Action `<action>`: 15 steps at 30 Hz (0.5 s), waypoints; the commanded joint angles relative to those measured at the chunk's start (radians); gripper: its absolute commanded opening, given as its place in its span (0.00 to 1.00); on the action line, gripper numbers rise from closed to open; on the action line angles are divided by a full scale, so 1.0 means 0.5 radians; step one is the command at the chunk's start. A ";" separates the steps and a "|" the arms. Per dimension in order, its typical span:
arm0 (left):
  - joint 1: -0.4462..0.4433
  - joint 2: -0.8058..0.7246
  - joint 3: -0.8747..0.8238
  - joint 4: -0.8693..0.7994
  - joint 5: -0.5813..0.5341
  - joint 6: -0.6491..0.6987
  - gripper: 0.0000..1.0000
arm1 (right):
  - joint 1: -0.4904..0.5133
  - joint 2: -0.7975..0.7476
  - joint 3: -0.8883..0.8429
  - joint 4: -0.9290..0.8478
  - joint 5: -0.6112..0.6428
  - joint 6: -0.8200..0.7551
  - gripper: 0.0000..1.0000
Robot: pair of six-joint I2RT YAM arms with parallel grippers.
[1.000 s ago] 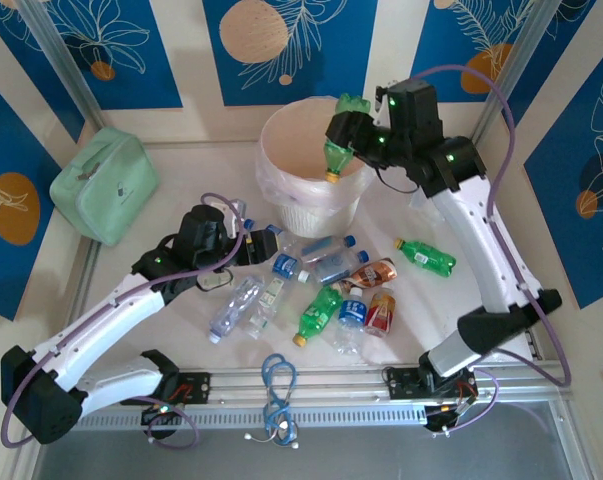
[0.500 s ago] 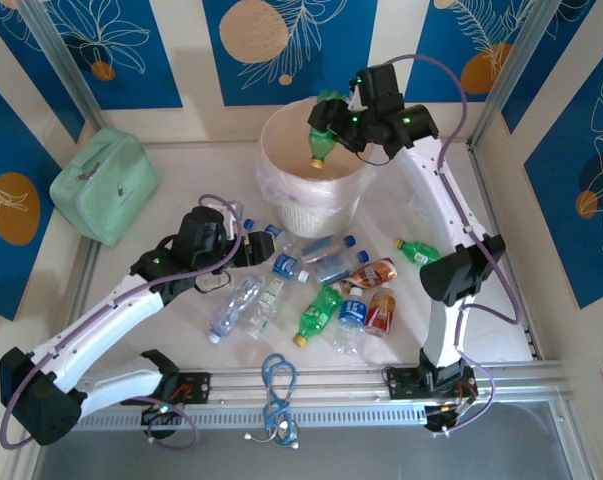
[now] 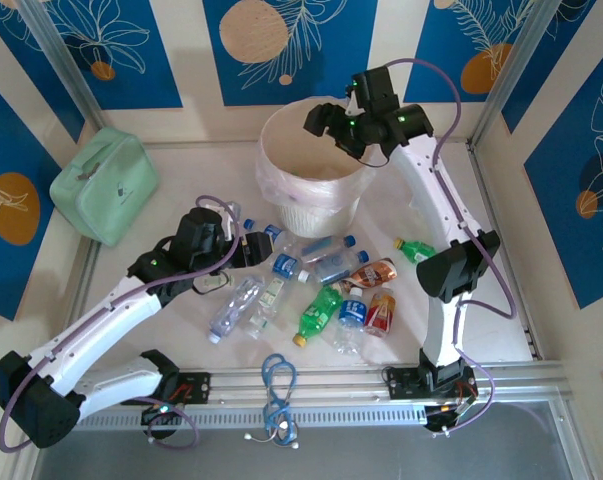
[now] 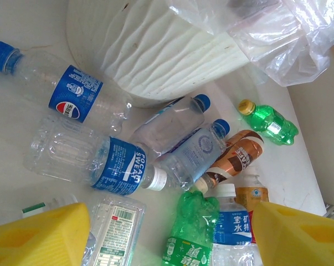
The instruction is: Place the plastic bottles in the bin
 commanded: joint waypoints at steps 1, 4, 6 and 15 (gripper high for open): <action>0.014 -0.027 0.002 -0.081 -0.038 0.043 0.77 | -0.007 -0.220 0.012 -0.065 0.056 -0.063 0.83; 0.014 -0.039 -0.003 -0.136 -0.038 0.068 0.77 | -0.016 -0.422 -0.156 -0.056 0.142 -0.086 0.84; 0.014 -0.042 -0.006 -0.185 -0.041 0.089 0.77 | -0.037 -0.582 -0.333 -0.031 0.185 -0.093 0.85; 0.014 -0.119 -0.084 -0.385 -0.038 0.143 0.77 | -0.435 -1.394 -1.490 0.072 0.153 -0.010 0.88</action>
